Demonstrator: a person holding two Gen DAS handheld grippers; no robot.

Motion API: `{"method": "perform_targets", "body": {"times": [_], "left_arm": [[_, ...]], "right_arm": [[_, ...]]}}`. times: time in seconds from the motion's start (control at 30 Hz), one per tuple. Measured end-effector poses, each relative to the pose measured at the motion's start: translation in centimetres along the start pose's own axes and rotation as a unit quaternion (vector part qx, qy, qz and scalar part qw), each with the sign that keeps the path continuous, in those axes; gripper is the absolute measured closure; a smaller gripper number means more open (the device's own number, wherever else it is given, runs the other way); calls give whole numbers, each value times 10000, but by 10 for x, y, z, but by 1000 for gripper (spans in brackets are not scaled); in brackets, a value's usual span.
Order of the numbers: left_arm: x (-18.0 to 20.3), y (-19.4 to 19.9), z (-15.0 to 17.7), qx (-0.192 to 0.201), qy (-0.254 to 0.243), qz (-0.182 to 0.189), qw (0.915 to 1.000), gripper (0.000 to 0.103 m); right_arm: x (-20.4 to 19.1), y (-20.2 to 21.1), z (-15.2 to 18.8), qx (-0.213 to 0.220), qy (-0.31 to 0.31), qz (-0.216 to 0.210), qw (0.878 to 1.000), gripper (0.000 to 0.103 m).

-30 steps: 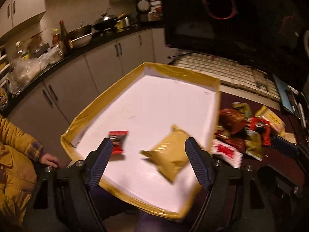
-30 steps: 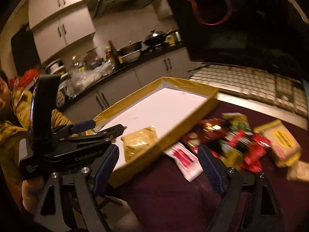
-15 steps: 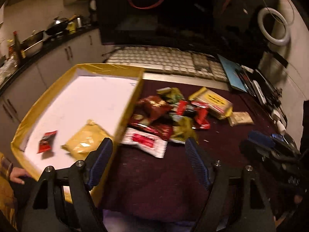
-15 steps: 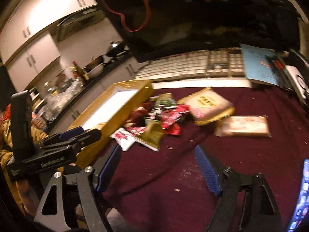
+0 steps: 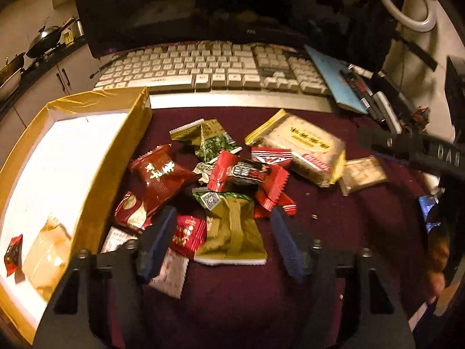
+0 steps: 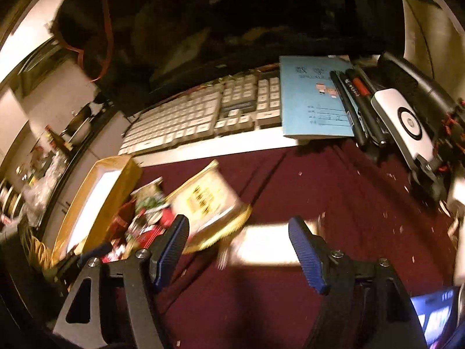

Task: Organize snacks
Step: 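Return both grippers to the pile and grasp a cracker pack with the right gripper, then grasp a green packet with the left gripper while the right carries the cracker pack to the tray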

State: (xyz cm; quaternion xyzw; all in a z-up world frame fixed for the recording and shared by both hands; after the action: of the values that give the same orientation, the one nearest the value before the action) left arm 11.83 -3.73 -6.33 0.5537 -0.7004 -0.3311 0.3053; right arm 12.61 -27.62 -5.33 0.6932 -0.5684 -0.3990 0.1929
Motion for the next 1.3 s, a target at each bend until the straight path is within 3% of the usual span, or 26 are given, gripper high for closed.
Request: {"method": "perform_targets", "body": {"times": [0.07,0.13,0.27,0.43,0.57,0.7,0.9,0.97,1.07,1.17,1.3], "left_arm": [[-3,-5,4,-151,96,81,9998,66],[-6,-1,9,-143,180,221,9995,71],[-7,19,21,-88,170,343,9992,87],[-9,33,33,-101,226,449,9987,88],[-9,29,32,-70,238,429,9988,86],[-9,26,31,-29,142,325,9994,76],[-7,23,34,3,117,297,9995,73],[-5,24,35,73,147,333,9993,87],[-5,31,36,199,218,333,9990,94],[-10,41,37,165,403,653,9969,97],[-10,50,42,195,454,762,9959,98]], "right_arm": [[5,-10,-6,-86,-106,-11,9999,30],[12,-19,-7,-187,-158,94,9997,29],[18,-23,2,-303,-183,-100,9993,29],[-6,-15,29,-802,366,-303,9956,29],[-26,-6,40,-855,742,-307,9931,31],[-32,-11,45,-762,942,168,9925,38],[-46,0,68,-487,1598,1061,9802,66],[-43,6,73,-448,1497,1035,9823,69],[-40,14,79,-392,1378,957,9850,69],[-40,25,84,-377,945,318,9943,69],[-62,32,89,-187,1038,-21,9944,69]]}}
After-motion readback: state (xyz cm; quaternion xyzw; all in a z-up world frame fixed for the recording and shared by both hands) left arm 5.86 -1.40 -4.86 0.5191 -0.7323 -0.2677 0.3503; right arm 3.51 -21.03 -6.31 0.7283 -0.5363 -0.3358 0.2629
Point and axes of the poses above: each gripper's, at about its wrist camera, not at the fingertips, and y roughly against the way its jaws point, x to its right, z to its underside, the point moved 2 cm from there along -y, roughly the way its jaws point, and after that the axes turned 5 degrees about y, right-handed, at the moved point
